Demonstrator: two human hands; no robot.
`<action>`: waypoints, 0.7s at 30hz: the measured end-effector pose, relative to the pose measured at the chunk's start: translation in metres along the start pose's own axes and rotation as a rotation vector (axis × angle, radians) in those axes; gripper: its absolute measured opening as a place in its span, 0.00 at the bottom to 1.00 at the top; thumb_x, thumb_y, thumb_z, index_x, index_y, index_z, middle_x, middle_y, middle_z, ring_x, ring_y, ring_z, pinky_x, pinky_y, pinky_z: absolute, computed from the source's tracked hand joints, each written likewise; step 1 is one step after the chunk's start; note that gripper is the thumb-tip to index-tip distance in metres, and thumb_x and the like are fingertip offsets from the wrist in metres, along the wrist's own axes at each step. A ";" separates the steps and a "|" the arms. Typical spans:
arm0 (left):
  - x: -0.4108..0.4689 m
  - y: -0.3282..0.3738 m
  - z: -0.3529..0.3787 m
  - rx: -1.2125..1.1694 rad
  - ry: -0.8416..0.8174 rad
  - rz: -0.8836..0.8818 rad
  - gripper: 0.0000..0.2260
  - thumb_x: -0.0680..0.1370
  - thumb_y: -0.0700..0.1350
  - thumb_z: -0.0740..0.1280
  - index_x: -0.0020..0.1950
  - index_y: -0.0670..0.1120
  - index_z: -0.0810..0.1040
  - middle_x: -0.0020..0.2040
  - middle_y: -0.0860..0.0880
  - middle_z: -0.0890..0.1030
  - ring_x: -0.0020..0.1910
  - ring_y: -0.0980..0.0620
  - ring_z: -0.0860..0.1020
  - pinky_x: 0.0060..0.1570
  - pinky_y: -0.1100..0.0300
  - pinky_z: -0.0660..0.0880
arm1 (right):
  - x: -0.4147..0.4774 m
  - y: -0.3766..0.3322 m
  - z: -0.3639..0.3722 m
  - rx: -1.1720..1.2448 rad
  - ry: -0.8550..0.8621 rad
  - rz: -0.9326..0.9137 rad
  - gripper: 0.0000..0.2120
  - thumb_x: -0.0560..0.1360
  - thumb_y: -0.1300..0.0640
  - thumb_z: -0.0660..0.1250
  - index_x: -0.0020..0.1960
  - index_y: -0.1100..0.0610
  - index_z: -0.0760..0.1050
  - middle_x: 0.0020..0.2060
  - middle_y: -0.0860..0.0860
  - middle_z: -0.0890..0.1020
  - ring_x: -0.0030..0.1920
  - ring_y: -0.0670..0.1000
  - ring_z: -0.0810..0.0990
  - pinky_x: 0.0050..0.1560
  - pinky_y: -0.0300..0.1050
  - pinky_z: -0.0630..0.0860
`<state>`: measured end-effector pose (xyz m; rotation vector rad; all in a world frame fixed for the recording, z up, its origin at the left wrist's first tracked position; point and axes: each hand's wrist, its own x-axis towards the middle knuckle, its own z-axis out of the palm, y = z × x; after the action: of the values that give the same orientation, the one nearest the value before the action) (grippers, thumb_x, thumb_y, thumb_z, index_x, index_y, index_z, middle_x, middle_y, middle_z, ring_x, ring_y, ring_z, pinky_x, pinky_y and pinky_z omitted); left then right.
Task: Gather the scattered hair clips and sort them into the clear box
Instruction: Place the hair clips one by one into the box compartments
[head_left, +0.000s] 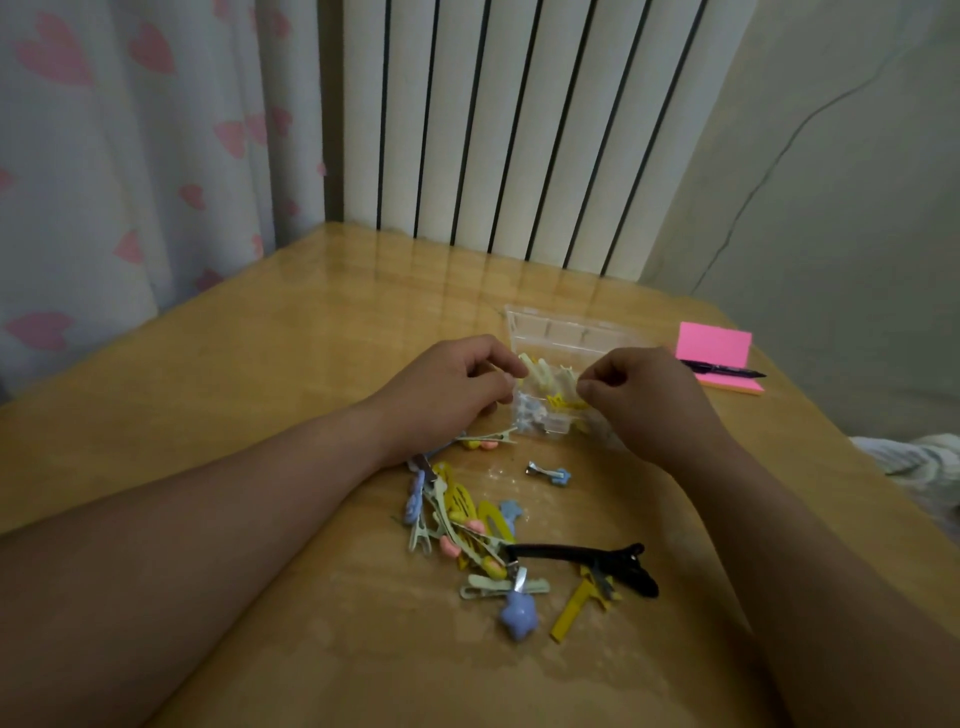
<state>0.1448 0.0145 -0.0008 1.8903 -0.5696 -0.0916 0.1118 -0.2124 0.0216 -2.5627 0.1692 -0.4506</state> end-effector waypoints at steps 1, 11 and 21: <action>0.000 0.000 0.000 0.001 -0.002 0.001 0.08 0.84 0.42 0.67 0.58 0.51 0.84 0.50 0.42 0.86 0.44 0.54 0.81 0.56 0.46 0.81 | 0.000 0.001 -0.001 -0.001 0.014 0.000 0.04 0.79 0.53 0.72 0.49 0.49 0.85 0.43 0.43 0.85 0.43 0.45 0.83 0.51 0.55 0.84; 0.000 -0.002 -0.001 0.024 0.004 -0.008 0.08 0.84 0.43 0.67 0.59 0.53 0.85 0.50 0.46 0.86 0.47 0.53 0.83 0.57 0.50 0.81 | -0.014 0.007 -0.011 0.088 0.067 -0.108 0.05 0.81 0.54 0.70 0.52 0.51 0.85 0.44 0.41 0.84 0.46 0.41 0.81 0.49 0.43 0.79; -0.001 -0.002 -0.003 0.038 0.009 -0.005 0.08 0.84 0.44 0.68 0.59 0.53 0.85 0.51 0.46 0.86 0.50 0.48 0.84 0.60 0.47 0.81 | -0.038 -0.016 -0.056 0.255 -0.375 -0.278 0.02 0.78 0.53 0.73 0.49 0.47 0.85 0.42 0.48 0.87 0.44 0.48 0.85 0.50 0.47 0.81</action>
<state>0.1455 0.0178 -0.0017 1.9280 -0.5645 -0.0760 0.0573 -0.2177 0.0642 -2.3710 -0.3598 -0.0754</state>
